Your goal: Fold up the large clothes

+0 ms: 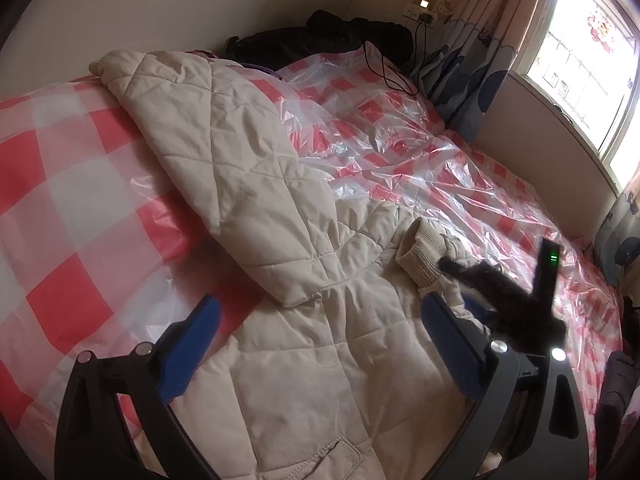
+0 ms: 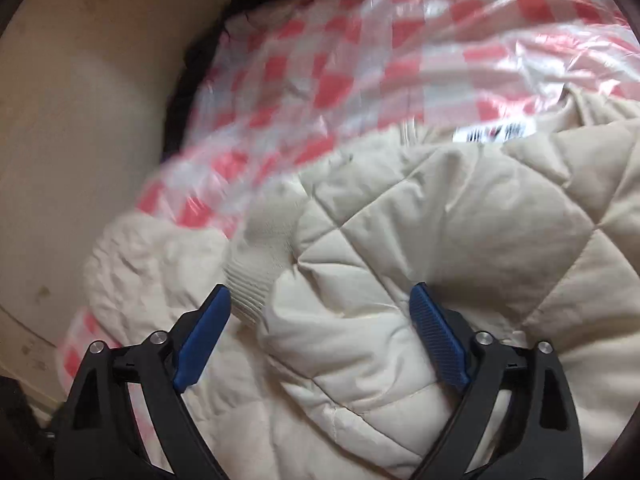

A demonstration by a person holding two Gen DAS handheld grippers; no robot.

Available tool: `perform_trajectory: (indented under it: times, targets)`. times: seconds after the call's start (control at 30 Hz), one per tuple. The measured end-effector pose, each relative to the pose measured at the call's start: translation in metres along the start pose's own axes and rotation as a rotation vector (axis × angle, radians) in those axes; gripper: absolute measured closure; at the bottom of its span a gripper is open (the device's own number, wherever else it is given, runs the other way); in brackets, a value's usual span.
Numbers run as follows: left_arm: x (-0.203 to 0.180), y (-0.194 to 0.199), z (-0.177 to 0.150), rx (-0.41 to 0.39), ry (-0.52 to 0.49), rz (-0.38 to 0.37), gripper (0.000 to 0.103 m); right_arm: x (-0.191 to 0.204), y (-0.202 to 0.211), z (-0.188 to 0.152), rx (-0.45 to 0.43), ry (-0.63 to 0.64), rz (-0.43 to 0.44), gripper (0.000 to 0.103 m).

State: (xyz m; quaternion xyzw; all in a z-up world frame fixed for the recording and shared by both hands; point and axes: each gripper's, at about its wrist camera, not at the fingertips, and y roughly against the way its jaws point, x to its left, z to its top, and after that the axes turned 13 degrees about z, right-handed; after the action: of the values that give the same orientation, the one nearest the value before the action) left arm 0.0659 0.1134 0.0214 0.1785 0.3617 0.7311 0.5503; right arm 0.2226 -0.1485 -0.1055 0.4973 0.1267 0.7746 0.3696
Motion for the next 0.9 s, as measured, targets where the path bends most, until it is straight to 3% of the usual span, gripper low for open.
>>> perform_trajectory:
  times: [0.07, 0.13, 0.17, 0.27, 0.3, 0.43, 0.47, 0.5, 0.53, 0.57, 0.63, 0.73, 0.9]
  targets:
    - [-0.002, 0.0, -0.001, -0.001, -0.015, 0.002, 0.007, 0.019, -0.013, -0.002, 0.068, 0.111, -0.066, 0.006]
    - [-0.004, 0.0, -0.002, 0.002, -0.026, 0.001, 0.007, 0.029, 0.001, -0.002, 0.055, 0.139, 0.008, 0.007]
    - [-0.004, 0.0, -0.002, 0.004, -0.027, 0.002, 0.007, 0.032, 0.018, -0.002, 0.01, 0.146, 0.078, 0.007]
    - [-0.003, 0.0, -0.002, 0.007, -0.018, -0.003, 0.007, 0.028, 0.086, -0.01, -0.19, 0.175, 0.062, 0.007]
    - [-0.003, 0.001, -0.001, 0.006, -0.016, -0.002, 0.007, 0.022, 0.109, -0.013, -0.256, 0.16, 0.033, 0.007]
    - [-0.005, 0.001, -0.001, 0.006, -0.014, -0.006, 0.007, -0.03, 0.196, -0.034, -0.463, 0.02, -0.22, 0.007]
    - [-0.006, 0.001, -0.002, 0.008, -0.015, -0.006, 0.007, -0.053, 0.208, -0.038, -0.46, -0.059, -0.276, 0.007]
    - [-0.007, 0.0, -0.002, 0.01, -0.018, -0.007, 0.007, -0.081, 0.206, -0.038, -0.397, -0.148, -0.286, 0.007]
    - [-0.009, 0.0, -0.003, 0.013, -0.023, -0.008, 0.007, -0.11, 0.191, -0.038, -0.257, -0.212, -0.255, 0.007]
    - [-0.011, -0.001, -0.004, 0.014, -0.029, -0.007, 0.007, -0.116, 0.182, -0.04, -0.178, -0.167, -0.273, 0.007]
    - [-0.015, -0.001, -0.005, 0.01, -0.048, -0.003, 0.007, -0.096, 0.191, -0.041, -0.193, -0.074, -0.306, 0.007]
    - [-0.018, 0.003, -0.003, -0.016, -0.075, -0.013, 0.007, -0.05, 0.22, -0.052, -0.299, 0.019, -0.254, 0.007]
    - [0.019, 0.031, 0.039, -0.123, 0.009, -0.083, 0.007, 0.001, 0.23, -0.114, -0.265, 0.045, -0.108, 0.007]
